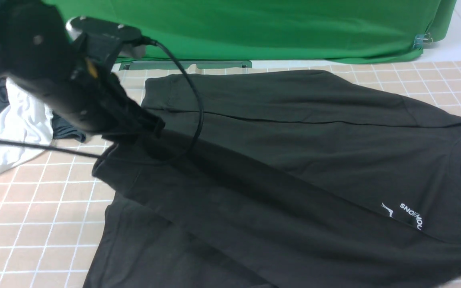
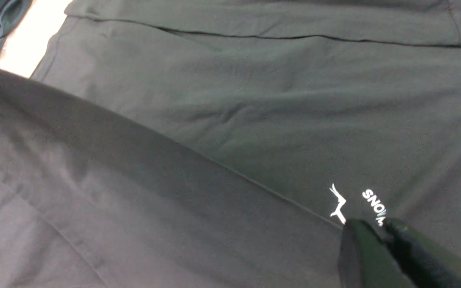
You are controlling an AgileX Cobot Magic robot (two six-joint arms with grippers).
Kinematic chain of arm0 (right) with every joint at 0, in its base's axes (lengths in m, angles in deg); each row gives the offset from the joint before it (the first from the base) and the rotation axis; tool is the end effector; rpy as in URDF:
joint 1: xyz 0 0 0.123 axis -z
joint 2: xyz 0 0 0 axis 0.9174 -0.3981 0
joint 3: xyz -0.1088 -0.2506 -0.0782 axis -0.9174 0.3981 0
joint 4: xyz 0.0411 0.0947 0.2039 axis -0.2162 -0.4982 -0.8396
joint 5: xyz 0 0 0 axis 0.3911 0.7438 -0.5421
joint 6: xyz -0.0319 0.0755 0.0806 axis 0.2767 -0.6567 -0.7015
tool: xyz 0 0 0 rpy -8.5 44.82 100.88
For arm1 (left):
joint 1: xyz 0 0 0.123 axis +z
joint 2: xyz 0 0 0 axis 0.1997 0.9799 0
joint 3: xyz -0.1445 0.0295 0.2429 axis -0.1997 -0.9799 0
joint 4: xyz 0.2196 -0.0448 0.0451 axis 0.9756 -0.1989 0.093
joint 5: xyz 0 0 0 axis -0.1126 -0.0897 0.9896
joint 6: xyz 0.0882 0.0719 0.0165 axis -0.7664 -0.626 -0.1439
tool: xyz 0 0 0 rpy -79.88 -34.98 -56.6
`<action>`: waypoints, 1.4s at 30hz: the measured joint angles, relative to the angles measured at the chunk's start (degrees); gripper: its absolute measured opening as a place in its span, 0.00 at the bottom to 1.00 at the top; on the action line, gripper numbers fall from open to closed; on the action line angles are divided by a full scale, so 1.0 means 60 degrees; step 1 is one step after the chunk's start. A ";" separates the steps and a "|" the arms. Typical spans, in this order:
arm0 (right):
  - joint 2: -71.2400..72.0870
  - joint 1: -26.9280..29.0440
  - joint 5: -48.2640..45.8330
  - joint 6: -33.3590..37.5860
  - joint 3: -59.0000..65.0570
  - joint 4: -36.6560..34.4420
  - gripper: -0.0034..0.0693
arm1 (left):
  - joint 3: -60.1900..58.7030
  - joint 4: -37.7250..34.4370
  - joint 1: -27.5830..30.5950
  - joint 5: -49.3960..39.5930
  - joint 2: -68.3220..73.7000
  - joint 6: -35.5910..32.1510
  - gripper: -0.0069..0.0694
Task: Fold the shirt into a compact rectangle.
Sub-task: 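Fold the left side of the black T-shirt inward over its body, then grab the top left corner of the dark shirt with the left gripper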
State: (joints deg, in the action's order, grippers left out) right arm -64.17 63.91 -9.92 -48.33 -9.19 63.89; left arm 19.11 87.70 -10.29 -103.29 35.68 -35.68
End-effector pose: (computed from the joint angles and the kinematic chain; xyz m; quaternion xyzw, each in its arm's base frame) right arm 0.1246 0.0347 0.3008 -0.0174 0.8880 0.1529 0.4333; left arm 0.2808 -0.1053 0.2824 0.2016 0.9529 -0.0101 0.2263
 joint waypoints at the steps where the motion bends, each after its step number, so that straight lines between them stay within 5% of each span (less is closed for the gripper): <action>1: 0.0000 0.0000 0.0000 0.0000 0.0000 0.0000 0.17 | 0.0219 0.0275 0.0000 -0.0049 0.0320 0.0062 0.13; 23: -0.0010 0.0000 -0.0292 -0.0044 -0.0056 -0.0012 0.20 | 0.1439 0.2197 0.0009 0.0652 0.3077 0.1471 0.15; 29: -0.0745 0.0000 -0.1748 -0.0063 -0.0545 0.0015 0.20 | 0.1749 0.2991 0.0009 0.0412 0.3102 0.1868 0.37; 34: -0.1712 0.0000 -0.2608 -0.0063 -0.0791 0.0261 0.22 | 0.2448 0.2514 0.0018 -0.0851 0.3061 0.1636 0.53; 40: -0.2602 0.0000 -0.3194 -0.0043 -0.0810 0.0456 0.28 | 0.2167 -0.0519 -0.0100 -0.1287 0.2360 0.0256 0.36; 42: -0.2968 -0.0011 -0.3246 0.0137 -0.0810 0.0502 0.33 | 0.1476 -0.1388 -0.0541 -0.0891 0.1800 -0.0176 0.20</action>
State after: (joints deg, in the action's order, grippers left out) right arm -81.97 63.85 -29.40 -47.51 -14.06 66.90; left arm 27.97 79.37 -13.53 -108.64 46.47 -36.74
